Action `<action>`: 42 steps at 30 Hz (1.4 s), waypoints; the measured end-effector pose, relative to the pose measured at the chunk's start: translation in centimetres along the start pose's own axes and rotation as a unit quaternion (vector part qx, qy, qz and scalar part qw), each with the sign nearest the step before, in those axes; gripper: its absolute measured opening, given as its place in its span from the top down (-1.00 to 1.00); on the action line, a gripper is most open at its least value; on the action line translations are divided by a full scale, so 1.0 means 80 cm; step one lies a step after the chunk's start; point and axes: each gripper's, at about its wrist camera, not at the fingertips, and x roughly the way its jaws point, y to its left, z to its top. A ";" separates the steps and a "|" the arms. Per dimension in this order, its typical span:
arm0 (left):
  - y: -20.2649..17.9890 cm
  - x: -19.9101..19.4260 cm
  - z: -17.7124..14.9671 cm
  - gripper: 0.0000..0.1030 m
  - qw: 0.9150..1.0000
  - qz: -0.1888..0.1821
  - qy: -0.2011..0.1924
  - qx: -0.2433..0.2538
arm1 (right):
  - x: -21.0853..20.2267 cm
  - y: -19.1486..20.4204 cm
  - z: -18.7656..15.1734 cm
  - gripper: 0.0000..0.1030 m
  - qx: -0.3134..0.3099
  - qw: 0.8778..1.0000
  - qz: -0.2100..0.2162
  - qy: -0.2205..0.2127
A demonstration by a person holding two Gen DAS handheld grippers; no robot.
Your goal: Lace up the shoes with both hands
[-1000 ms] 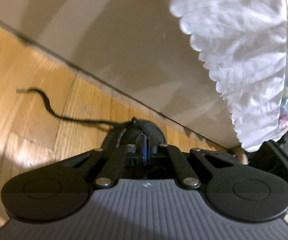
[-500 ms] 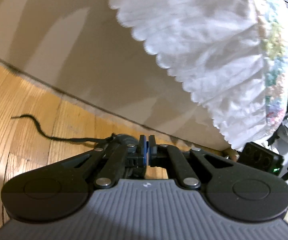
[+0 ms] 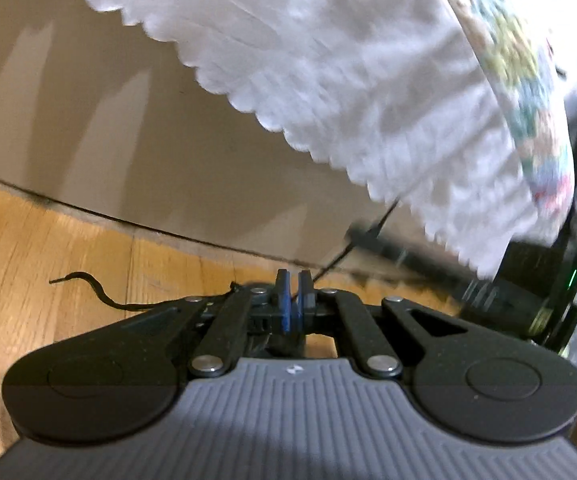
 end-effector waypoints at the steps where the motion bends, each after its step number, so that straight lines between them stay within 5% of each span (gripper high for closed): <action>1: -0.005 0.003 -0.003 0.95 1.000 0.001 0.004 0.016 | -0.006 0.003 0.004 0.98 0.001 1.000 0.006 -0.010; 6: -0.030 0.032 -0.012 0.25 0.994 0.029 0.016 0.104 | -0.041 0.027 0.027 0.98 0.016 0.993 0.083 -0.080; 8: -0.034 0.041 -0.011 0.33 0.993 0.038 0.018 0.114 | -0.053 0.036 0.037 0.97 0.018 0.989 0.106 -0.103; 10: -0.031 0.041 -0.004 0.96 0.994 0.032 0.018 0.100 | -0.062 0.044 0.043 0.97 0.011 0.986 0.116 -0.116; 16: -0.035 -0.019 0.021 1.00 0.993 0.049 -0.056 0.088 | -0.074 0.042 0.046 0.97 0.009 0.984 0.119 -0.135; 22: -0.071 -0.089 0.046 1.00 0.978 0.079 -0.140 0.133 | -0.062 0.016 0.032 0.97 0.038 0.989 0.086 -0.117; 29: -0.081 -0.104 0.048 1.00 0.976 0.106 -0.132 0.134 | -0.048 -0.002 0.017 0.95 0.049 0.992 0.076 -0.083; 36: -0.020 -0.077 0.006 0.96 0.980 0.187 -0.041 0.055 | -0.018 0.010 0.004 0.91 0.017 0.998 0.056 -0.028; 42: 0.066 -0.060 -0.030 0.93 0.966 0.235 0.022 -0.107 | 0.045 0.031 -0.018 0.77 -0.005 0.996 0.064 0.065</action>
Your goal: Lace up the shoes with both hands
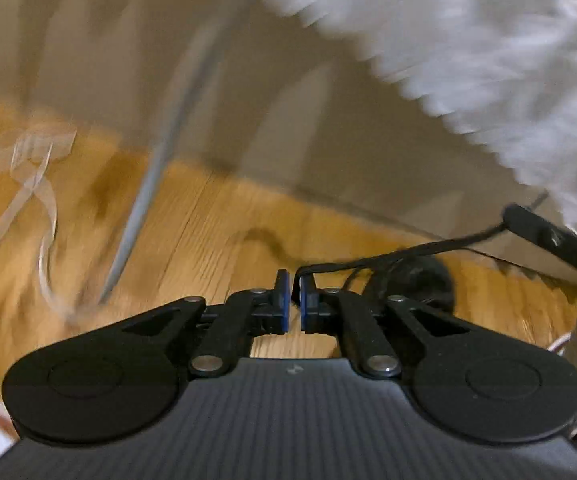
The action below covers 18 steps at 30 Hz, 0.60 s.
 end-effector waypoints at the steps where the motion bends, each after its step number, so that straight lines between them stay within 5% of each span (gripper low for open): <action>1: 0.019 0.008 -0.005 0.93 0.999 -0.003 0.016 -0.050 | 0.007 -0.002 -0.001 0.62 0.003 1.000 0.006 0.021; 3: 0.057 0.021 -0.017 0.93 0.987 -0.019 0.048 -0.153 | 0.009 -0.013 -0.004 0.37 0.018 0.999 0.001 0.049; 5: 0.072 0.027 -0.029 0.93 0.980 -0.012 0.067 -0.187 | -0.004 -0.036 -0.005 0.30 0.057 0.997 -0.022 0.043; 12: 0.056 0.023 -0.032 0.91 0.988 -0.021 0.068 -0.134 | -0.021 -0.079 -0.019 0.30 0.114 0.984 -0.122 0.064; 18: 0.015 0.024 -0.025 0.72 0.996 -0.030 0.072 -0.048 | 0.003 -0.083 -0.030 0.27 0.134 0.976 -0.133 0.104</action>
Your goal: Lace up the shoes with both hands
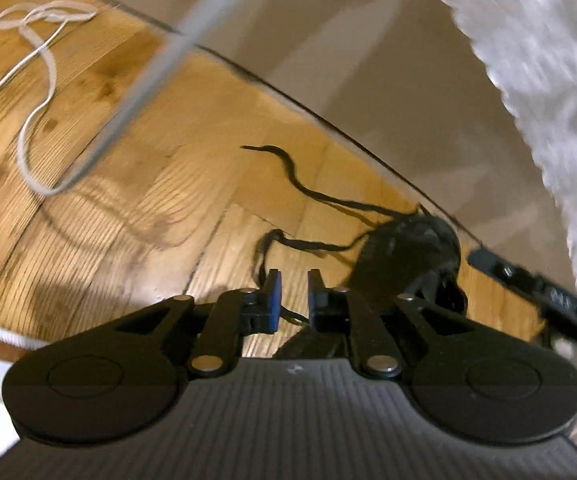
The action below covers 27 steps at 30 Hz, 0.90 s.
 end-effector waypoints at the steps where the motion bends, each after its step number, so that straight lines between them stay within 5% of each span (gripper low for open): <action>1: -0.005 0.002 0.000 0.71 1.000 0.001 0.003 0.011 | 0.007 0.003 0.000 0.26 -0.004 1.000 -0.004 0.004; 3: -0.014 0.004 -0.001 0.71 0.999 0.003 0.008 0.036 | 0.019 0.012 -0.001 0.22 -0.022 1.000 -0.013 0.012; 5: -0.022 0.004 0.000 0.71 0.998 0.003 0.005 0.055 | 0.024 0.027 -0.001 0.40 -0.075 0.996 -0.037 0.018; 6: -0.026 0.004 0.001 0.71 0.998 0.001 0.002 0.063 | 0.024 0.031 0.000 0.90 -0.093 0.994 -0.050 0.020; 7: -0.030 0.004 0.003 0.71 0.998 -0.003 -0.001 0.070 | 0.020 0.028 0.001 0.97 -0.089 0.994 -0.054 0.018; 10: -0.043 0.002 0.009 0.71 0.996 -0.034 -0.013 0.086 | -0.003 0.006 -0.002 0.97 -0.048 0.999 -0.016 0.003; 12: -0.055 0.001 0.013 0.59 0.993 -0.062 -0.020 0.096 | -0.022 -0.008 -0.006 0.97 -0.012 0.999 0.044 -0.016; 17: -0.084 0.013 0.022 0.38 0.986 -0.145 -0.021 0.084 | -0.047 -0.015 -0.009 0.97 0.020 0.977 0.207 -0.045; 27: -0.075 0.052 0.033 0.00 0.982 -0.187 0.000 -0.022 | -0.010 0.020 -0.022 0.94 -0.034 0.973 0.224 0.027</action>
